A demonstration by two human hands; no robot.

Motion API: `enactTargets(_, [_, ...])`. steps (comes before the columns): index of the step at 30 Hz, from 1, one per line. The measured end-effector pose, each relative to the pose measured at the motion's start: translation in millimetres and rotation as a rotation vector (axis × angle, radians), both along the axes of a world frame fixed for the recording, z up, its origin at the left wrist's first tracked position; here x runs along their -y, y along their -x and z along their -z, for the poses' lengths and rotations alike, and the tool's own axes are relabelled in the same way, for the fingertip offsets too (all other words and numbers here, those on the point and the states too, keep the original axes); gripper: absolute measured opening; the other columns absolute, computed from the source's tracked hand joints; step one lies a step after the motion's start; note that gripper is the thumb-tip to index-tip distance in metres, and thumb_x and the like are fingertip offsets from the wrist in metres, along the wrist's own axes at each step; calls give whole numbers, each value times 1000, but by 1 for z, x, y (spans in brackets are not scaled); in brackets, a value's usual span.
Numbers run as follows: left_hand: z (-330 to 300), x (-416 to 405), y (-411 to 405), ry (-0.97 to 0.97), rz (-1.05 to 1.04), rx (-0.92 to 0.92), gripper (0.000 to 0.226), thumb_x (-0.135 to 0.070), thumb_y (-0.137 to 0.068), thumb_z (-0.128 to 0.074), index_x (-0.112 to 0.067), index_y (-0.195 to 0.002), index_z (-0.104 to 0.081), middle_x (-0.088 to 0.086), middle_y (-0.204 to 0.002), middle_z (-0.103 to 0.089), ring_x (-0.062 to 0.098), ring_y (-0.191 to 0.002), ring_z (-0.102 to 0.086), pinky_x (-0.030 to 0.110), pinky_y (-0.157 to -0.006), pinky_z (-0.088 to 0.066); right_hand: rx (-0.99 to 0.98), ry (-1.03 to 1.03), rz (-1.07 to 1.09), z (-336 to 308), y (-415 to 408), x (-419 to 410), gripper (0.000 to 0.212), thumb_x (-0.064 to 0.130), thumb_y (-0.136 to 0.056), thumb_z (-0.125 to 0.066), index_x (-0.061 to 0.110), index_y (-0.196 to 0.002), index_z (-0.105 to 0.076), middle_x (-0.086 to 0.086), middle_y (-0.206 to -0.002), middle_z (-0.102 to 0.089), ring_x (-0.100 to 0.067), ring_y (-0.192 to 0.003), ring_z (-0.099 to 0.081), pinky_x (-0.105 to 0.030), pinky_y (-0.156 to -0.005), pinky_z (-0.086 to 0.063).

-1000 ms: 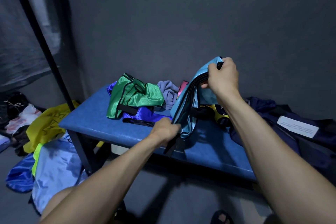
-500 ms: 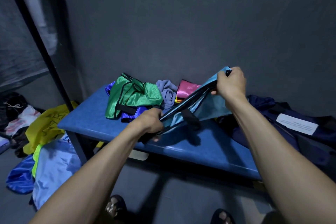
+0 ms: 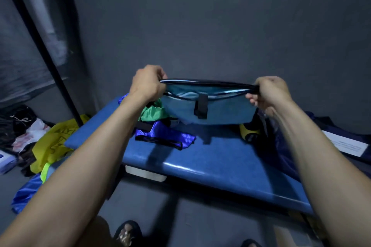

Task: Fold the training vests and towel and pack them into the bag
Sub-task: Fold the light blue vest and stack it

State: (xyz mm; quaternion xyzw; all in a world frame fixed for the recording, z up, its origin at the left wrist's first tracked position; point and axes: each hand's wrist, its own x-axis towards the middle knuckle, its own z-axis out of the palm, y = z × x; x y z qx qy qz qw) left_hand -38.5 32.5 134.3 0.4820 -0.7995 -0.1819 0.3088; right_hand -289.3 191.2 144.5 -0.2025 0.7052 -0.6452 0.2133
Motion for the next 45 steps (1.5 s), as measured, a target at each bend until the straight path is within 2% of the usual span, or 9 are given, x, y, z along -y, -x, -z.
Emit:
enactTargets(5, [44, -16, -21, 99, 72, 220, 17, -8, -74, -73, -22, -82, -68, 2, -86, -70, 27, -86, -66, 32, -71, -48, 33, -55, -69, 59, -11, -28, 21, 4, -101, -44, 21, -107, -55, -11, -80, -58, -10, -31, -50, -16, -32, -34])
enactTargets(10, [145, -45, -36, -136, 243, 582, 19, -14, -78, -74, -24, -95, -75, 4, -102, -74, 27, -102, -69, 30, -79, -51, 11, -396, -219, 174, -26, -73, 16, 16, -105, -44, 11, -107, -59, -15, -78, -61, -21, -39, -57, -24, -38, -41])
enactTargets(21, [175, -79, -62, 50, 372, 656, 30, -27, -87, -68, -26, -90, -39, -1, -101, -48, 32, -85, -58, 42, -69, -47, -244, -585, -361, 185, -25, -99, 16, 25, -105, -44, 18, -97, -56, -9, -60, -67, -22, -47, -59, -28, -44, -45])
enactTargets(28, [184, -88, -64, -63, 428, 560, 37, -22, -84, -70, -30, -83, -34, -3, -97, -43, 27, -83, -55, 40, -74, -48, -1198, -1097, -385, 171, -23, -96, 14, 14, -95, -52, 17, -109, -50, -7, -110, -55, -28, -92, -53, -37, -68, -43])
enactTargets(31, [189, -93, -62, -135, 346, 407, 37, -19, -80, -72, -30, -80, -36, -5, -91, -45, 23, -81, -52, 32, -69, -40, -1553, -711, -397, 184, -30, -90, 15, 22, -94, -63, 14, -107, -60, -7, -105, -50, -31, -92, -52, -38, -69, -38])
enactTargets(37, [198, -101, -66, -461, 43, 98, 42, -33, -81, -82, -13, -90, -45, 4, -81, -62, 16, -68, -56, 28, -55, -38, -1528, -592, -869, 205, -49, -99, 48, 50, -100, -50, 27, -142, -43, 1, -143, -42, -25, -131, -41, -42, -107, -39])
enactTargets(41, [211, -98, -77, -860, 187, -192, 27, -19, -81, -82, -1, -82, -61, 24, -72, -61, 19, -54, -45, 26, -51, -36, -1756, -310, -731, 217, -73, -107, 29, 34, -86, -61, 17, -109, -59, -3, -108, -57, -27, -95, -55, -40, -77, -50])
enactTargets(43, [210, -98, -83, -999, 232, -202, 40, -29, -76, -85, -1, -98, -66, 29, -84, -70, 19, -61, -54, 24, -55, -45, -1520, -318, -750, 232, -96, -115, 20, 37, -91, -54, 18, -96, -58, 0, -91, -60, -27, -82, -61, -38, -66, -48])
enactTargets(45, [210, -98, -86, -1100, 285, -188, 44, -36, -70, -85, -11, -100, -65, 27, -94, -73, 21, -81, -59, 24, -67, -50, -1042, -527, -722, 246, -111, -116, 33, 44, -95, -54, 18, -114, -60, 0, -109, -68, -28, -101, -68, -38, -80, -53])
